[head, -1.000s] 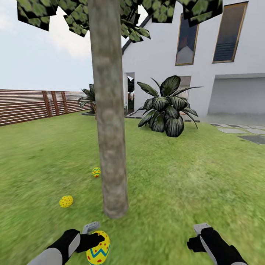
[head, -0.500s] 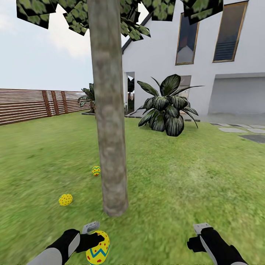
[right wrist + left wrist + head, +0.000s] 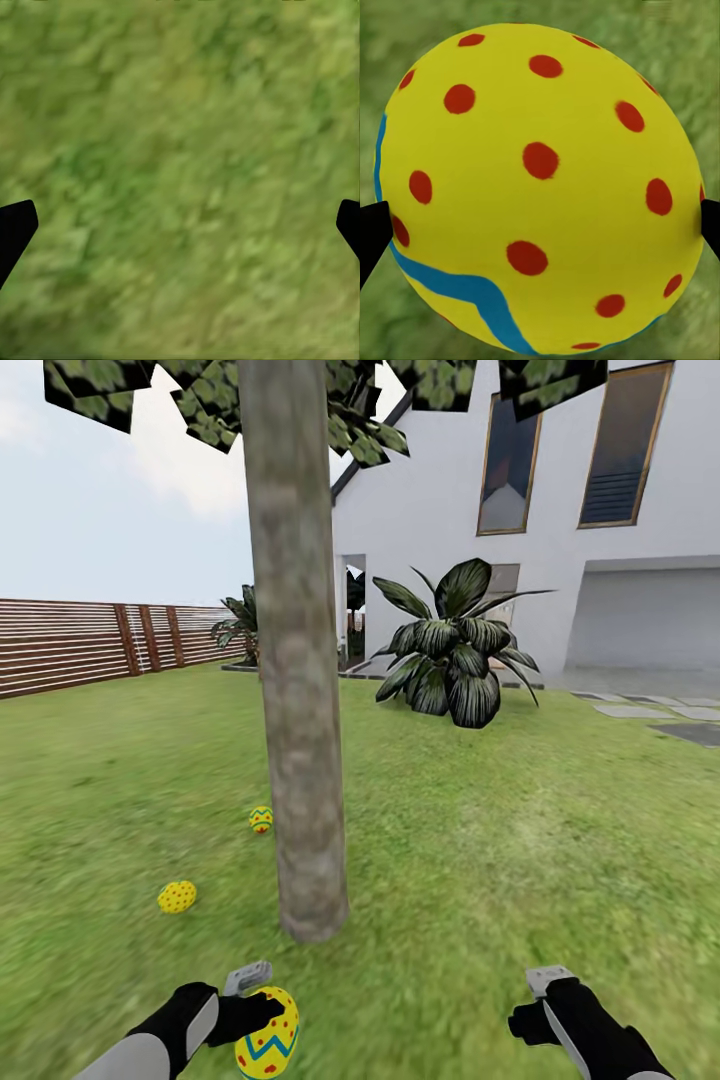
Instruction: Take the three Easter eggs out of the wicker basket on the lawn in the garden, then place them on the lawn next to a single tree (choose any tree) so that all three eggs are next to the same tree and none are left in the basket.
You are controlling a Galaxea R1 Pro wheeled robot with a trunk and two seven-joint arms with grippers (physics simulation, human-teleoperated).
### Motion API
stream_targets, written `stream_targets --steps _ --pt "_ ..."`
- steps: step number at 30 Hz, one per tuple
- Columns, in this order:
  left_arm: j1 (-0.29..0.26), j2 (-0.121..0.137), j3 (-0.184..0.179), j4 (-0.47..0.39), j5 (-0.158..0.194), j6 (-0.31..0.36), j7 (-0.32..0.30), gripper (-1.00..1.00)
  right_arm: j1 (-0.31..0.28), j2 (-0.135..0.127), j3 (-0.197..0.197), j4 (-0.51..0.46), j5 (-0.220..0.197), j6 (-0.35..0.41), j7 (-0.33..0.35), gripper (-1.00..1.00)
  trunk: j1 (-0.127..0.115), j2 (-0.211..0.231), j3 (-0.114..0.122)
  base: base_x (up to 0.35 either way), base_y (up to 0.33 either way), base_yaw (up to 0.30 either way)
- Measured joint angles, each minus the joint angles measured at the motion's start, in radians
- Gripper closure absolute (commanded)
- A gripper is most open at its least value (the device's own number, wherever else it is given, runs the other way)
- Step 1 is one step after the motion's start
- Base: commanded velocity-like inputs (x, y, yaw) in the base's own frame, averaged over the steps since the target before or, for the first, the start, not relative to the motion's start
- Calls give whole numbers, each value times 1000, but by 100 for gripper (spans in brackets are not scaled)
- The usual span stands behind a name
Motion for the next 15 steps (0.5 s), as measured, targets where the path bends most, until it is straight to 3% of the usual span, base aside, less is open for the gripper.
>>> stream_targets --steps 6,15 --pt "0 -2 -1 1 0 -1 0 100 0 -1 0 0 -1 0 0 -100 23 -42 -19 299 0 0" --pt "0 0 0 0 3 -1 -1 100 0 0 0 1 0 0 0 -100 58 -105 -47 21 0 0"
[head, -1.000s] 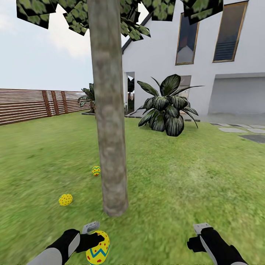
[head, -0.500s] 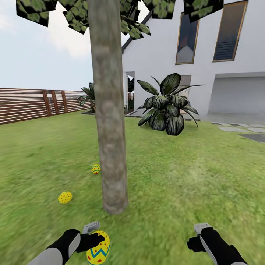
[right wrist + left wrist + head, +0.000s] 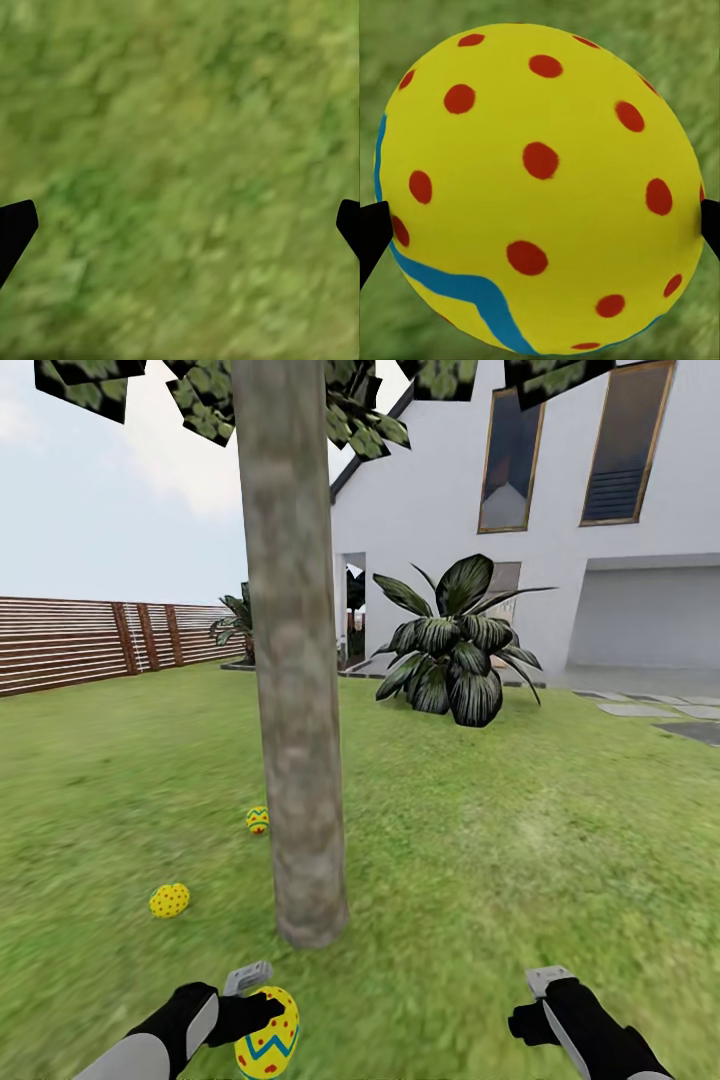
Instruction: Take the three Easter eggs out of the wicker basket on the lawn in the garden, then place them on the lawn next to a single tree (choose any tree) so that all three eggs are next to the same tree and none are left in the basket.
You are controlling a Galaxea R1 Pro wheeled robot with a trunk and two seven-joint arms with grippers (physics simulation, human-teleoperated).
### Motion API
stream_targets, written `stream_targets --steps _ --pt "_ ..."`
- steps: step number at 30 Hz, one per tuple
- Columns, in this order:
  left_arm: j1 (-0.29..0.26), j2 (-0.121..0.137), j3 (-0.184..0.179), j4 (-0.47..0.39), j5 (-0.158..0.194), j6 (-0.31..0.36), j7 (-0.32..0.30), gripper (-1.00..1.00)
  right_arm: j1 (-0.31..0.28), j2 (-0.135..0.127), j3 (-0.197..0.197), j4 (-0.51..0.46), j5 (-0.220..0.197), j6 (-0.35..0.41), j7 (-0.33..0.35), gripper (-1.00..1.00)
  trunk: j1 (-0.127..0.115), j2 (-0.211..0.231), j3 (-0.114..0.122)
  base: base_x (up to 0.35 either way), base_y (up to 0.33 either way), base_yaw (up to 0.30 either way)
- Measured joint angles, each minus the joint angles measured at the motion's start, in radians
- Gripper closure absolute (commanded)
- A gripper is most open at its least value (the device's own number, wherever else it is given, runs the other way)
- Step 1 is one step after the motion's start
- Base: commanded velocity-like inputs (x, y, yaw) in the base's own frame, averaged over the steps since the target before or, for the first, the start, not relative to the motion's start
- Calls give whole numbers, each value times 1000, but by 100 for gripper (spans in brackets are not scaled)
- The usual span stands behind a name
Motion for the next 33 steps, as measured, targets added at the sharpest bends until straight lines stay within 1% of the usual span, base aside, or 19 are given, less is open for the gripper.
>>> stream_targets --steps 33 --pt "0 0 1 -1 -1 0 0 100 0 -2 0 0 1 0 0 -100 127 -231 -103 0 0 0"
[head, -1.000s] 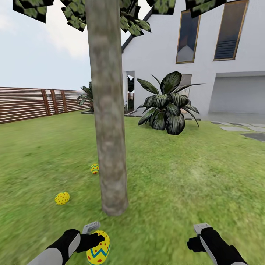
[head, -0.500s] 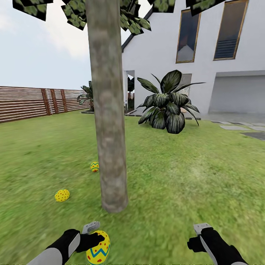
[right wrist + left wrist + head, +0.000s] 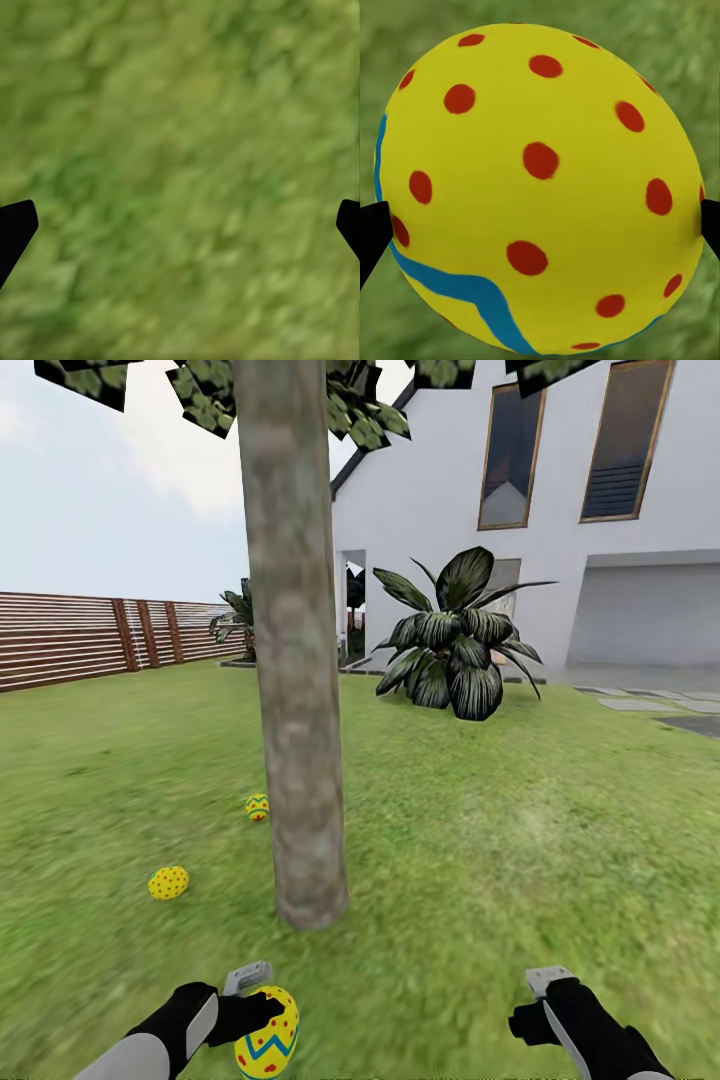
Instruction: Take the three Easter eggs out of the wicker basket on the lawn in the garden, then place them on the lawn next to a single tree (choose any tree) so that all three eggs are next to the same tree and none are left in the basket.
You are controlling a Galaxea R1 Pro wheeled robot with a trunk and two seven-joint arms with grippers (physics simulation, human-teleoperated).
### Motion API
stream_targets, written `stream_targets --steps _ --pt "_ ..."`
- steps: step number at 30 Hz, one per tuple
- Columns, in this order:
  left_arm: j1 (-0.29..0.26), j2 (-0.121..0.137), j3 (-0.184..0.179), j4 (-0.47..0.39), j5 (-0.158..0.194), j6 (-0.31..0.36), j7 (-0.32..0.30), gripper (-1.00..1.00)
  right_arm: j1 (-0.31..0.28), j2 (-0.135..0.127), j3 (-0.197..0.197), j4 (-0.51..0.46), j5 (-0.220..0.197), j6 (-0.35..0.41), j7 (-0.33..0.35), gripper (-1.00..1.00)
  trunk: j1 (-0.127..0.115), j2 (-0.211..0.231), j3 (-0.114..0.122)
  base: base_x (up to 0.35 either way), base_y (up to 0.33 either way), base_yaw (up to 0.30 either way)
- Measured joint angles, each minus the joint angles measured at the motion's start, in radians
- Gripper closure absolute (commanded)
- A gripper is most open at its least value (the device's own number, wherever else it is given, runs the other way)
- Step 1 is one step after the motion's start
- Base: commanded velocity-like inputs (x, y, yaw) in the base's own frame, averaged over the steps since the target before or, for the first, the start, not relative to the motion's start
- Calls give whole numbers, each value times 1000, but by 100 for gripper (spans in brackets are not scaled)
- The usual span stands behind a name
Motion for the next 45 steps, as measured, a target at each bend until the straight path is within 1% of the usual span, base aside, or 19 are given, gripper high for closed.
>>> stream_targets --steps 4,45 --pt "0 0 0 0 0 0 0 100 0 1 0 0 0 0 0 -100 15 -28 -13 0 0 0" --pt "0 1 0 0 0 0 0 100 0 1 0 1 0 0 0 -100 34 -38 -171 0 0 0"
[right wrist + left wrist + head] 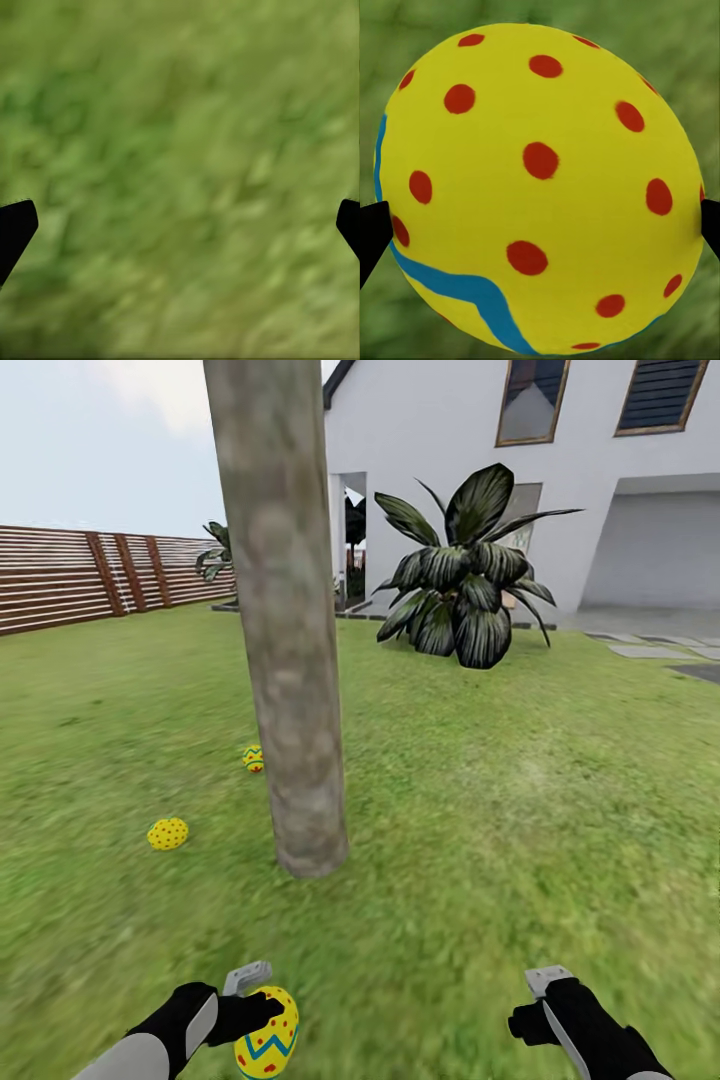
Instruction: Take the three Easter eggs out of the wicker basket on the lawn in the garden, then place them on the lawn next to a single tree (choose any tree) so that all three eggs are next to the same tree and none are left in the basket.
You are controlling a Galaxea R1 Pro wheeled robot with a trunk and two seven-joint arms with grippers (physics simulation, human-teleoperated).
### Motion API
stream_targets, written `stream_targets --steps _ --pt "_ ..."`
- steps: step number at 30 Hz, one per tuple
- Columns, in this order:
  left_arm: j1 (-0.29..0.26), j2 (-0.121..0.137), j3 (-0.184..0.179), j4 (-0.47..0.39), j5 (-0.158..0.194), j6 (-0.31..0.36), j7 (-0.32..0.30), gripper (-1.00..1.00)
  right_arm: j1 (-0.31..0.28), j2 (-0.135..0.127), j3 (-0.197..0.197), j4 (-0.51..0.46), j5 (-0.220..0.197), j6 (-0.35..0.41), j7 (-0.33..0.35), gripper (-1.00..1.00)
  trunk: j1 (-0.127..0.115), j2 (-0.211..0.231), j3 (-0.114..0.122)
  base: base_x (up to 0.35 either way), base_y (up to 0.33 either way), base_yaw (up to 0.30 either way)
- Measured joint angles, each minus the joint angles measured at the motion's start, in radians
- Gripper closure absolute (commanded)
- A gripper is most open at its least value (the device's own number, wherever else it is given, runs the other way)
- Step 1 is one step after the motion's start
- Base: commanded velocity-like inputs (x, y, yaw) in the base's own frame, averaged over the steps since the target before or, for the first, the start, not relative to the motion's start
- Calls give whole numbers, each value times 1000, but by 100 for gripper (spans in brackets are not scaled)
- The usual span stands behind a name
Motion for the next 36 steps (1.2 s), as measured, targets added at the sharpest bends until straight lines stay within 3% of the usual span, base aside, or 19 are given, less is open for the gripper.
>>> stream_targets --steps 24,31,36 --pt "0 0 0 0 2 0 0 100 0 1 1 1 1 -1 1 -100 11 -6 -93 0 0 0" --pt "0 -1 -1 2 3 -1 0 100 0 2 1 1 1 -1 1 -100 11 -6 -93 0 0 0" --pt "0 -1 0 2 2 -2 0 100 0 1 1 1 1 0 1 -100 13 -7 -112 0 0 0"
